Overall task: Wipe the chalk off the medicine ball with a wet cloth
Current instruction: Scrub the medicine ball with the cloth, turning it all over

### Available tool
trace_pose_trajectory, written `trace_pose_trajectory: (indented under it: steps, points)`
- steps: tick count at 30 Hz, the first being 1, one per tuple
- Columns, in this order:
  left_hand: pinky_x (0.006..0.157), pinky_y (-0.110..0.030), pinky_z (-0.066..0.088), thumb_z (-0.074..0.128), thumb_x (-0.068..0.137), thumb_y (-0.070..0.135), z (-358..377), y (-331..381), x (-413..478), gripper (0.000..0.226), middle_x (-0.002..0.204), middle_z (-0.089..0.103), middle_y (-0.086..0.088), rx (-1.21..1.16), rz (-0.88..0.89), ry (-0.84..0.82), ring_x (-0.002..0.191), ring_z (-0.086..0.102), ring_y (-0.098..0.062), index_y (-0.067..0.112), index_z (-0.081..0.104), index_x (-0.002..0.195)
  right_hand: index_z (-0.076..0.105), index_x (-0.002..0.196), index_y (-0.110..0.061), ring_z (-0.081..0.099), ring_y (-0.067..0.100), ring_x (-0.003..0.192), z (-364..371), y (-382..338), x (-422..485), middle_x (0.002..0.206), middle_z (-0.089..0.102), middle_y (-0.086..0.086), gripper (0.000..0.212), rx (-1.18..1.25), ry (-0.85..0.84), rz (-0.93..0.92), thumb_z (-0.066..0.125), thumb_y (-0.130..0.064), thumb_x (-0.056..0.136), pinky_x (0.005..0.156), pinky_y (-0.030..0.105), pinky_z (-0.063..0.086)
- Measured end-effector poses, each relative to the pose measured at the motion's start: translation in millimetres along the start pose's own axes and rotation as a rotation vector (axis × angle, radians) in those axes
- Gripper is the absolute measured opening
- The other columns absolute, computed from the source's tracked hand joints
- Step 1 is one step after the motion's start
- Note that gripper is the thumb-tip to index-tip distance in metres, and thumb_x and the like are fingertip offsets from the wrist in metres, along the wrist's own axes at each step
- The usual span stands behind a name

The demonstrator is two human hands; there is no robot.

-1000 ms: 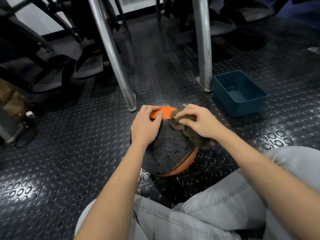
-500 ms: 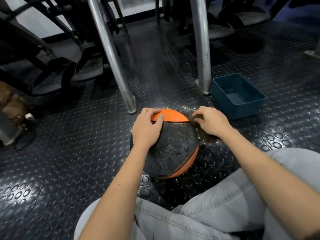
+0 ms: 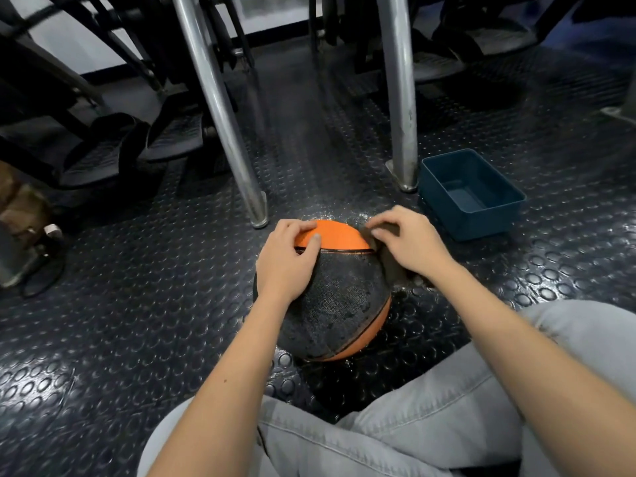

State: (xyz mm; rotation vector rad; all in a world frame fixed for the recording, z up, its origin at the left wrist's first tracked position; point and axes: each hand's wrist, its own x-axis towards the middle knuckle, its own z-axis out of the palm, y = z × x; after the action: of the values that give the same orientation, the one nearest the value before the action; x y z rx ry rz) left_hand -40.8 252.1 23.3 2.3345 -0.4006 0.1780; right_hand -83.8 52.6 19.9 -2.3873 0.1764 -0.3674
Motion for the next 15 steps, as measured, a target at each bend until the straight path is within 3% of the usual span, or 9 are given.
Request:
trace_pose_trajectory:
  steps: [2, 4, 6, 9, 10, 12, 15]
  points:
    - [0.074, -0.021, 0.031, 0.053, 0.094, 0.034, -0.4, -2.0, -1.2, 0.019, 0.111, 0.051, 0.022, -0.007, 0.004, 0.002, 0.098, 0.044, 0.005, 0.030, 0.063, 0.110, 0.071, 0.098, -0.021, 0.058, 0.012, 0.094, -4.8, -23.6, -4.8, 0.096, 0.063, -0.002, 0.017, 0.192, 0.014, -0.236, 0.064, -0.012, 0.087, 0.087, 0.026, 0.043]
    - [0.075, -0.021, 0.031, 0.053, 0.093, 0.033, -0.8, -3.0, -1.0, 0.019, 0.111, 0.052, 0.022, -0.016, 0.006, 0.007, 0.099, 0.046, 0.004, 0.030, 0.063, 0.109, 0.072, 0.096, -0.019, 0.057, 0.009, 0.090, -1.1, -28.0, -10.5, 0.092, 0.062, -0.003, 0.017, 0.250, -0.100, -0.340, 0.066, -0.008, 0.084, 0.087, 0.021, 0.042]
    - [0.077, -0.021, 0.031, 0.053, 0.094, 0.033, -0.5, -0.3, 0.6, 0.019, 0.113, 0.053, 0.020, -0.024, -0.002, 0.006, 0.099, 0.045, 0.005, 0.029, 0.063, 0.110, 0.071, 0.096, -0.022, 0.057, 0.014, 0.094, 4.0, -10.8, -7.7, 0.093, 0.060, -0.006, 0.017, 0.191, -0.126, -0.203, 0.064, -0.010, 0.086, 0.091, 0.031, 0.043]
    - [0.072, -0.018, 0.030, 0.051, 0.095, 0.034, 1.3, 5.3, 2.6, 0.021, 0.116, 0.052, 0.021, 0.009, -0.009, -0.015, 0.097, 0.042, 0.006, 0.030, 0.063, 0.112, 0.068, 0.100, -0.029, 0.056, 0.020, 0.105, -2.1, 7.1, -3.7, 0.100, 0.057, -0.008, 0.016, -0.155, -0.098, 0.040, 0.059, -0.019, 0.091, 0.091, 0.039, 0.045]
    - [0.068, -0.015, 0.030, 0.051, 0.095, 0.034, 1.4, 6.2, 3.2, 0.021, 0.116, 0.051, 0.021, 0.017, -0.009, -0.019, 0.096, 0.042, 0.006, 0.030, 0.063, 0.112, 0.068, 0.099, -0.030, 0.056, 0.019, 0.104, -4.1, 6.4, -2.9, 0.099, 0.058, -0.007, 0.016, -0.124, -0.042, 0.053, 0.060, -0.019, 0.090, 0.091, 0.039, 0.045]
    - [0.066, -0.011, 0.028, 0.051, 0.095, 0.034, 0.7, 5.4, 4.0, 0.020, 0.114, 0.051, 0.022, 0.015, -0.012, -0.009, 0.096, 0.043, 0.005, 0.032, 0.063, 0.110, 0.069, 0.094, -0.027, 0.058, 0.011, 0.096, -8.9, -9.6, -3.1, 0.093, 0.060, -0.009, 0.017, 0.171, 0.055, -0.093, 0.064, -0.012, 0.087, 0.092, 0.032, 0.044]
    - [0.073, -0.021, 0.032, 0.053, 0.094, 0.033, -0.2, 1.6, 5.3, 0.017, 0.112, 0.053, 0.020, -0.003, -0.012, -0.004, 0.100, 0.048, 0.001, 0.032, 0.064, 0.107, 0.070, 0.093, -0.022, 0.056, 0.001, 0.087, -7.4, -32.4, -12.2, 0.087, 0.059, -0.012, 0.020, 0.311, -0.137, -0.307, 0.068, -0.005, 0.082, 0.085, 0.016, 0.040]
